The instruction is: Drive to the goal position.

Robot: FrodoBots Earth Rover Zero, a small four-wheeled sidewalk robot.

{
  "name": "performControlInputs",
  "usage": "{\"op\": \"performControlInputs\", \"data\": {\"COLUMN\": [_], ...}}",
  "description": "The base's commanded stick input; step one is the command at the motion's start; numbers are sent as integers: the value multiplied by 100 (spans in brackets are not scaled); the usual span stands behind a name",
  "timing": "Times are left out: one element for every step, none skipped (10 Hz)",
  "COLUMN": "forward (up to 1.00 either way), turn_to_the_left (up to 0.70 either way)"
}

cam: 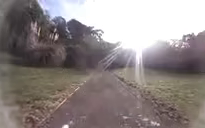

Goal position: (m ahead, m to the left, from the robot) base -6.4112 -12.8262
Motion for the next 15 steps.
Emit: {"op": "performControlInputs", "data": {"forward": [85, 85, 85, 85, 85, 85, 85, 85, 85, 85, 85, 85, 85, 85, 85], "turn_to_the_left": [-34, -34, -34, -34, -34, -34, -34, -34, -34, -34, -34, -22, -9, -3, 0]}}
